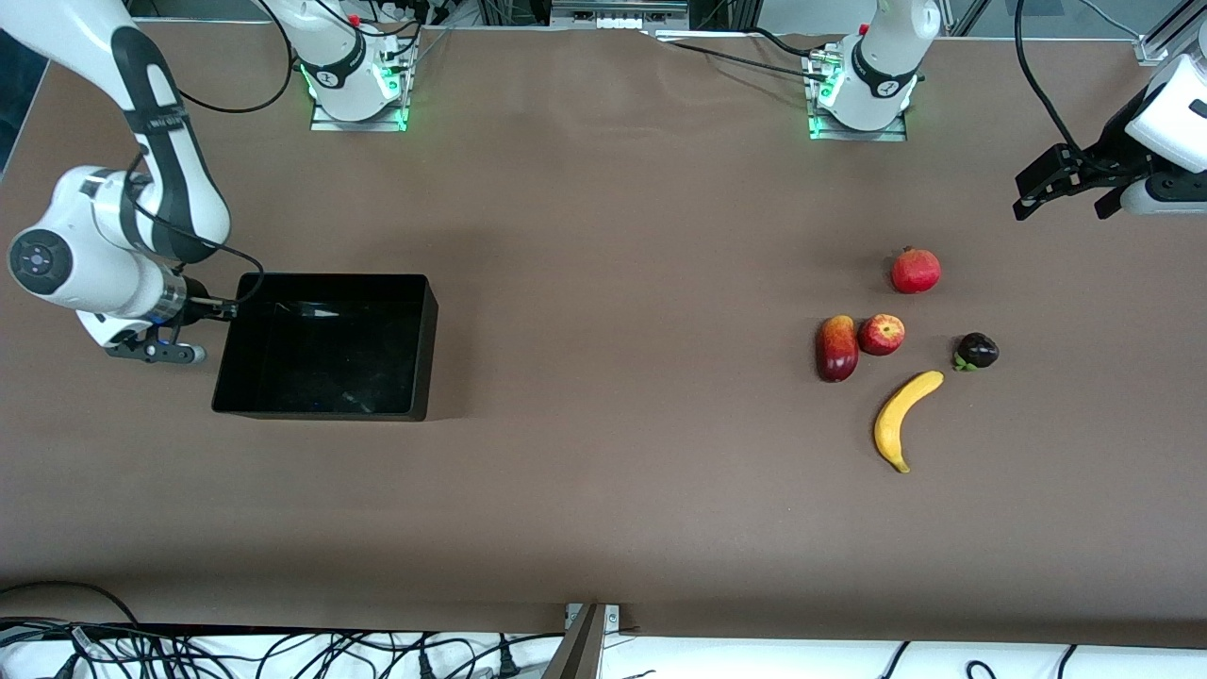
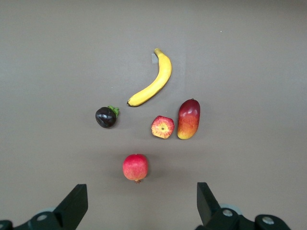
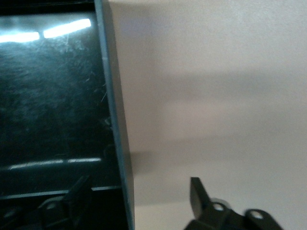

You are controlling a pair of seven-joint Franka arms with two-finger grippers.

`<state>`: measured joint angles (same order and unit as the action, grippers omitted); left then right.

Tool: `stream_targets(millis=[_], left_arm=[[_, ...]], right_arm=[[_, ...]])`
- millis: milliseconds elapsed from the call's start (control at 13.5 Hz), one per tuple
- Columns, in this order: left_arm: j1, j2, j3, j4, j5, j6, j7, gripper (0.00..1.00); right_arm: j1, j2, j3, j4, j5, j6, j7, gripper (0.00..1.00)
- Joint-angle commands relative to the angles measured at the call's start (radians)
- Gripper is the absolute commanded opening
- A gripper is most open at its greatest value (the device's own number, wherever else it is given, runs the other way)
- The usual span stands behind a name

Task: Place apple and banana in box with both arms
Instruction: 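Move the right gripper down to the rim of the black box, then grip the black box rim with the right gripper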

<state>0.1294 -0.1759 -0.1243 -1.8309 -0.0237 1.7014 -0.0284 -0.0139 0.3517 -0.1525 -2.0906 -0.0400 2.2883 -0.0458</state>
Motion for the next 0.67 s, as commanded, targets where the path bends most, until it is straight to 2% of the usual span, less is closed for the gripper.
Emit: stream_targets(millis=[0,369,591], left_arm=[[0.003,0.015,0.000,0.033,-0.016,-0.025,0.018,1.00],[0.003,0.015,0.002,0.033,-0.016,-0.025,0.019,1.00],[0.003,0.015,0.002,0.033,-0.015,-0.025,0.019,1.00]], right_arm=[[-0.009,0.030,0.007,-0.005,0.017,0.048,-0.014,0.00],[-0.006,0.018,0.018,0.004,0.015,0.019,-0.014,0.00],[-0.004,-0.042,0.082,0.065,0.022,-0.129,0.009,0.00]])
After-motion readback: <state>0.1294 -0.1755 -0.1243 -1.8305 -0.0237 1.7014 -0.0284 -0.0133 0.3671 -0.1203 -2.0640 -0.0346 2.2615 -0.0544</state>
